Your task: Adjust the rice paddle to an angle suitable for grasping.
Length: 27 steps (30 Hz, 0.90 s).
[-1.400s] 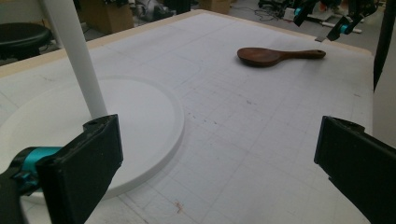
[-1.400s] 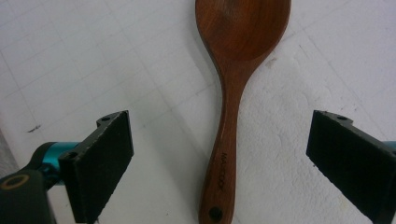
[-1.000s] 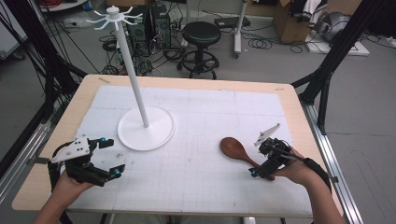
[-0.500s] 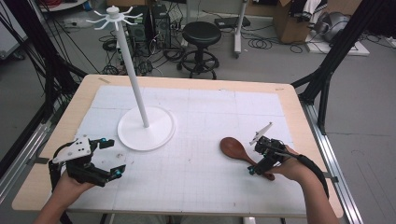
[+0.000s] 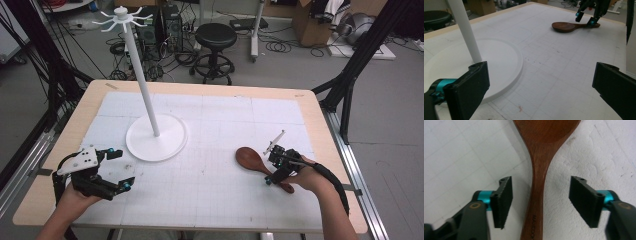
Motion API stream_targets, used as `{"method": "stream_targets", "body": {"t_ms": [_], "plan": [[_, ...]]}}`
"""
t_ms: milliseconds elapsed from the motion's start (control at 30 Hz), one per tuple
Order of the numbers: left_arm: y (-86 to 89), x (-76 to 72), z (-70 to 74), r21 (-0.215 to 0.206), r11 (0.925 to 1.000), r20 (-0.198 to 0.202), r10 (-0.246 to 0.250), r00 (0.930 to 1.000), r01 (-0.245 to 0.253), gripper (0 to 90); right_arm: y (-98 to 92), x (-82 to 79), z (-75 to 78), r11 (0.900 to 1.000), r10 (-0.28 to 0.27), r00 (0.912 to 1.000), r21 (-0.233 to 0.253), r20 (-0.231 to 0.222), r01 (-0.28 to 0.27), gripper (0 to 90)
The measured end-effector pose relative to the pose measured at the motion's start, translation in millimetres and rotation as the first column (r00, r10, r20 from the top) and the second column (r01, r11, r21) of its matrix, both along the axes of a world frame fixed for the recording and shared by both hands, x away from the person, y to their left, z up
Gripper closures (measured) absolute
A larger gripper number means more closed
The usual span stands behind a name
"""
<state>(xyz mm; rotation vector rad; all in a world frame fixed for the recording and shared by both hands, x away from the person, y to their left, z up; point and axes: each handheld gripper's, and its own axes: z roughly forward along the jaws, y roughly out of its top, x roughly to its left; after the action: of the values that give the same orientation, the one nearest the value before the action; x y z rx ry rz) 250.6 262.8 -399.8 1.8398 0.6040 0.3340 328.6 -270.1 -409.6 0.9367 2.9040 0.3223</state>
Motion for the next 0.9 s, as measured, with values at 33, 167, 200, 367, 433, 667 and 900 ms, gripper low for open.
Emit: {"method": "stream_targets", "body": {"t_ms": [33,167,200,367,433,667,900], "plan": [[0.0,0.0,0.0,0.0,1.0,0.0,0.0,1.0,0.0,1.7,0.0,0.0,0.0,1.0,0.0,1.0,0.0,0.0,0.0,36.7],[-0.1,0.1,-0.2,0.001,1.0,-0.001,0.0,1.0,0.0,1.7,0.8,1.9,-2.1,1.0,0.001,0.9999,-0.009,-0.012,-0.001,40.0],[0.0,0.1,-0.2,0.001,1.0,-0.001,0.0,1.0,0.0,1.7,1.8,2.1,-3.2,1.0,-0.002,0.9998,-0.008,-0.018,0.002,41.6],[0.0,0.3,-0.3,0.003,1.0,-0.001,0.0,1.0,0.0,1.7,3.0,3.2,-3.9,1.0,-0.005,0.9998,-0.023,-0.021,0.005,45.7],[0.0,0.4,-0.4,0.002,1.0,-0.002,0.0,1.0,0.0,1.7,3.4,4.1,-5.6,0.999,-0.006,0.9998,-0.034,-0.02,0.006,47.7],[-0.2,0.7,-0.8,0.003,1.0,-0.003,-0.003,1.0,0.003,1.7,6.3,6.0,-5.4,0.999,-0.024,0.9995,-0.044,-0.022,0.023,51.8],[-0.7,0.2,-2.0,0.006,1.0,-0.007,-0.001,1.0,0.001,1.7,8.3,6.6,-5.3,0.999,-0.016,0.9992,-0.046,-0.037,0.014,55.7]]}}
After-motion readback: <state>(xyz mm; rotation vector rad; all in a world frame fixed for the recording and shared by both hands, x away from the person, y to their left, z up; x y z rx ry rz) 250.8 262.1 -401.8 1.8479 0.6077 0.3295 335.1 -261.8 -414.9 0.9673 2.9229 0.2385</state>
